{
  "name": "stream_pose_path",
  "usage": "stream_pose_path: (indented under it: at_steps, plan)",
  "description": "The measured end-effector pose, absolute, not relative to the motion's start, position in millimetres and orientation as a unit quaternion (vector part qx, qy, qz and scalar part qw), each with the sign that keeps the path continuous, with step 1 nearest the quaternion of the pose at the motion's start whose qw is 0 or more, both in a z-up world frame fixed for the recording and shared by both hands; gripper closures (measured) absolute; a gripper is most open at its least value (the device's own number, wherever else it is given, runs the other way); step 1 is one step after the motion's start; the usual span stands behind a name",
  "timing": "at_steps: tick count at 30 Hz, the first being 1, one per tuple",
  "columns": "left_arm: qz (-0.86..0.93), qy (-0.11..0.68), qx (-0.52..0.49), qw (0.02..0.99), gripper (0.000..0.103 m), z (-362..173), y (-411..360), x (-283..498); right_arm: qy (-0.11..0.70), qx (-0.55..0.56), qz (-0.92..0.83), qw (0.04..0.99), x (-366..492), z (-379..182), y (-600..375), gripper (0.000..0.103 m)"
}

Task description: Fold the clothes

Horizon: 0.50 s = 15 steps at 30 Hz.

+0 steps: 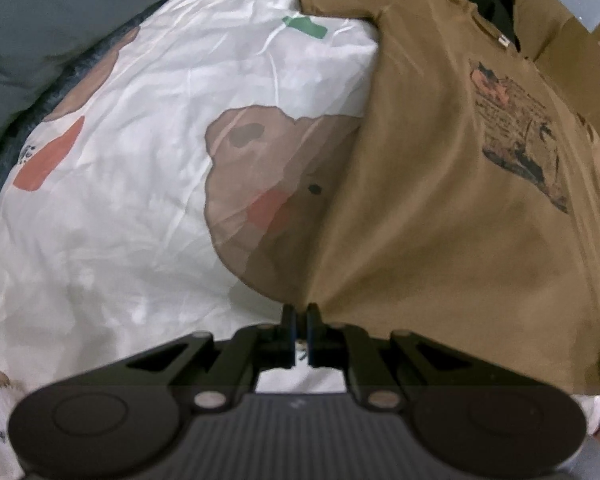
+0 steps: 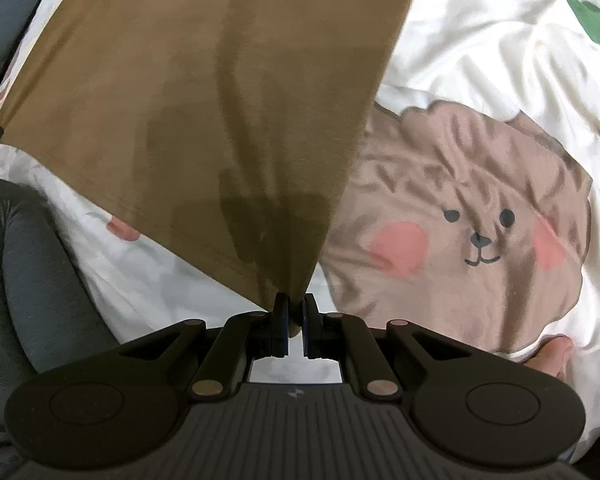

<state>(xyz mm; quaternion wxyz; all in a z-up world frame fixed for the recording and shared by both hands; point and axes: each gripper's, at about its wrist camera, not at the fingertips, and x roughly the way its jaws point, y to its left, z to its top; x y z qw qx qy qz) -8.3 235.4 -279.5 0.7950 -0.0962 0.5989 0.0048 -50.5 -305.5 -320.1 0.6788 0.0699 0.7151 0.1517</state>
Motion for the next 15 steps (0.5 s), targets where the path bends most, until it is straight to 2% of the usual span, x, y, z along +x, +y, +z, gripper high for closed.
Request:
stream_pose_path:
  at_steps: [3,7,11,15]
  plan:
    - [0.020,0.601,-0.099,0.793,0.091,-287.8,239.1,-7.3,0.717,0.075,0.148,0.677,-50.9,-326.1,-302.3,0.097]
    - [0.030,0.597,-0.108,0.795,0.089,-289.0,246.1,-7.7,0.721,0.097,0.143,0.671,-49.4,-330.3,-301.9,0.093]
    - [0.035,0.584,-0.125,0.801,0.086,-283.4,255.8,-8.8,0.709,0.127,0.137,0.680,-44.0,-320.8,-311.0,0.068]
    - [0.030,0.583,-0.135,0.800,0.084,-283.5,256.3,-8.6,0.699,0.141,0.127,0.689,-39.0,-315.7,-318.8,0.067]
